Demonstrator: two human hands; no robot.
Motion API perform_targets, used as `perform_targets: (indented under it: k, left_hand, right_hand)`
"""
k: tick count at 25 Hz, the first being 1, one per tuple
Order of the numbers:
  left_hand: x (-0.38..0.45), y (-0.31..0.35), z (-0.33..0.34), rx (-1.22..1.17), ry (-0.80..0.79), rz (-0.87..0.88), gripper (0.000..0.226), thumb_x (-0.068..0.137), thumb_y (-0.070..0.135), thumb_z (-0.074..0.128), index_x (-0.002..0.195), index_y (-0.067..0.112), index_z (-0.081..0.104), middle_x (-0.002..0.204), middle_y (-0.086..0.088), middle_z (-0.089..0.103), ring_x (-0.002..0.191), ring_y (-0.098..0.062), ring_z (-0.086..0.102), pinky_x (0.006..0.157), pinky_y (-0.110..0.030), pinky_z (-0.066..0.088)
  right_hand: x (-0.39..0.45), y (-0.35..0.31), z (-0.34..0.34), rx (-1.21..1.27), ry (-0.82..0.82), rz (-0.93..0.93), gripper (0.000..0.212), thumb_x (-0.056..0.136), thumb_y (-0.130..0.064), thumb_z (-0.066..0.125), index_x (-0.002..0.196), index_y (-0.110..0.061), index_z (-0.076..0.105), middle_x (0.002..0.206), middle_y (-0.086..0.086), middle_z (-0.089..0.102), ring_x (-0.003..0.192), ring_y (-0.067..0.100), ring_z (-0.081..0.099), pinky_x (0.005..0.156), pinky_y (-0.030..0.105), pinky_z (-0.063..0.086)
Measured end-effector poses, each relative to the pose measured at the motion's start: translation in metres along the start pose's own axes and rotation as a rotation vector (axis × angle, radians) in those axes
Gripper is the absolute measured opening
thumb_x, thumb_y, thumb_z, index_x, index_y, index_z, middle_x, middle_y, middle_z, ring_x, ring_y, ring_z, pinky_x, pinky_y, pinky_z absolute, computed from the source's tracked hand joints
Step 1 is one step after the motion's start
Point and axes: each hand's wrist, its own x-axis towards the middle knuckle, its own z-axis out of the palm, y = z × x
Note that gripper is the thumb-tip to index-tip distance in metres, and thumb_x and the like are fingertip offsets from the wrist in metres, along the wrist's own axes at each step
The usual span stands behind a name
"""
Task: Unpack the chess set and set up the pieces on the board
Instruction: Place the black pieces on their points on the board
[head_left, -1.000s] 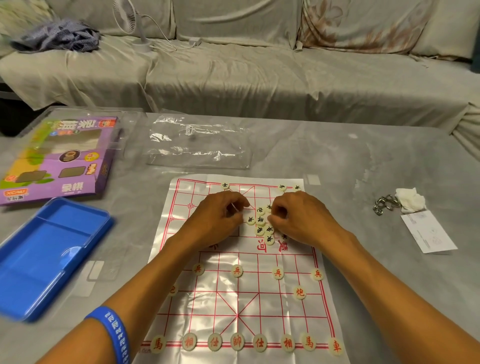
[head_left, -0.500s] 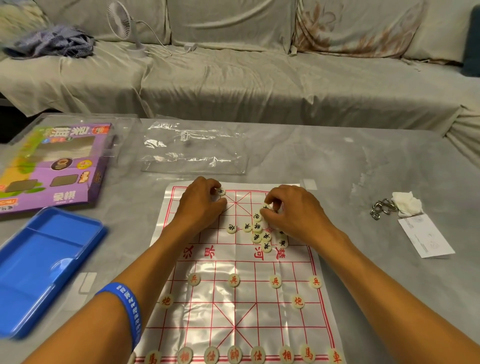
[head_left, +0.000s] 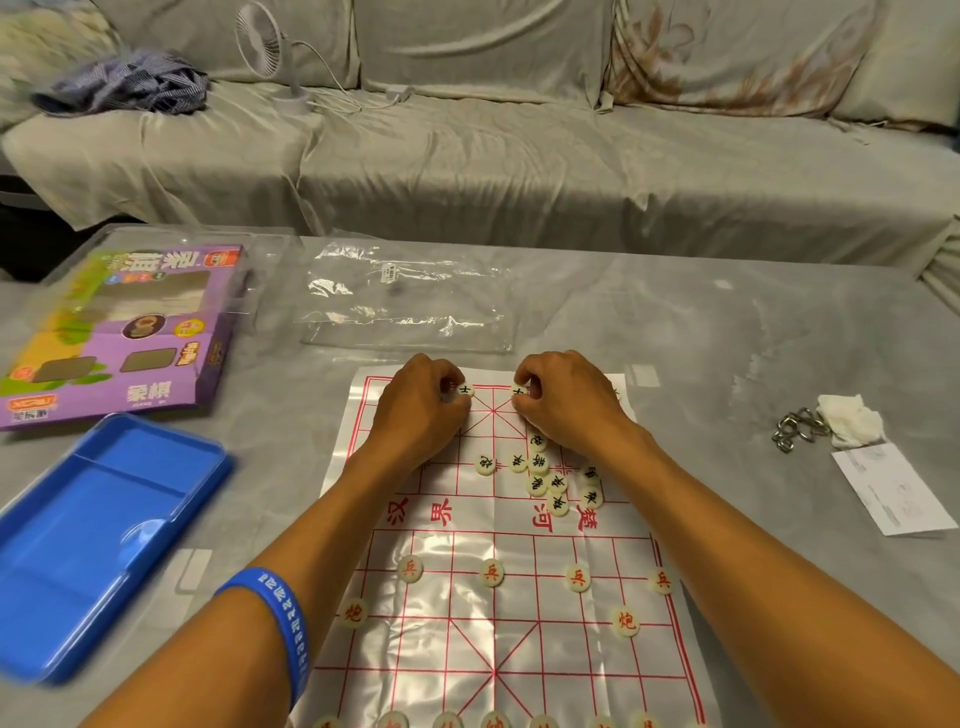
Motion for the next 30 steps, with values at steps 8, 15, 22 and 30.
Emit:
perform_targets:
  k: [8,15,22,30]
  left_hand:
    - [0.003,-0.003,0.002,0.012,-0.009,-0.012,0.028,0.086,0.027,0.065,0.112,0.017,0.065,0.107,-0.001,0.058,0.092,-0.016,0.059,0.078,-0.026,0.047]
    - [-0.02,0.003,-0.007,-0.132,0.072,-0.001,0.024,0.088,0.019,0.063,0.112,0.018,0.064,0.101,0.003,0.059,0.082,-0.007,0.056,0.068,-0.017,0.042]
    - [-0.054,0.0,-0.021,-0.104,-0.034,0.034,0.019,0.09,0.016,0.06,0.107,0.022,0.066,0.093,0.009,0.061,0.078,-0.003,0.056,0.071,-0.017,0.049]
    - [-0.057,-0.029,-0.054,-0.115,0.053,-0.061,0.019,0.091,0.013,0.058,0.104,0.022,0.068,0.094,0.004,0.065,0.082,-0.008,0.058,0.065,-0.014,0.042]
  right_hand:
    - [0.003,0.002,0.0,0.08,-0.019,0.047,0.028,0.091,-0.028,0.061,0.117,-0.018,0.063,0.105,0.001,0.068,0.088,0.014,0.058,0.071,0.024,0.042]
    - [-0.037,0.017,-0.027,0.193,-0.084,-0.059,0.022,0.091,-0.023,0.06,0.113,-0.027,0.063,0.099,-0.013,0.061,0.093,0.009,0.058,0.077,0.02,0.049]
    - [-0.051,0.017,-0.023,0.063,-0.148,-0.122,0.027,0.086,-0.041,0.067,0.107,-0.025,0.068,0.1,-0.008,0.067,0.086,0.008,0.057,0.075,0.022,0.049]
    - [-0.05,0.021,-0.025,0.068,-0.237,-0.147,0.028,0.087,-0.026,0.062,0.114,-0.033,0.065,0.108,-0.012,0.061,0.092,0.007,0.055,0.08,0.021,0.049]
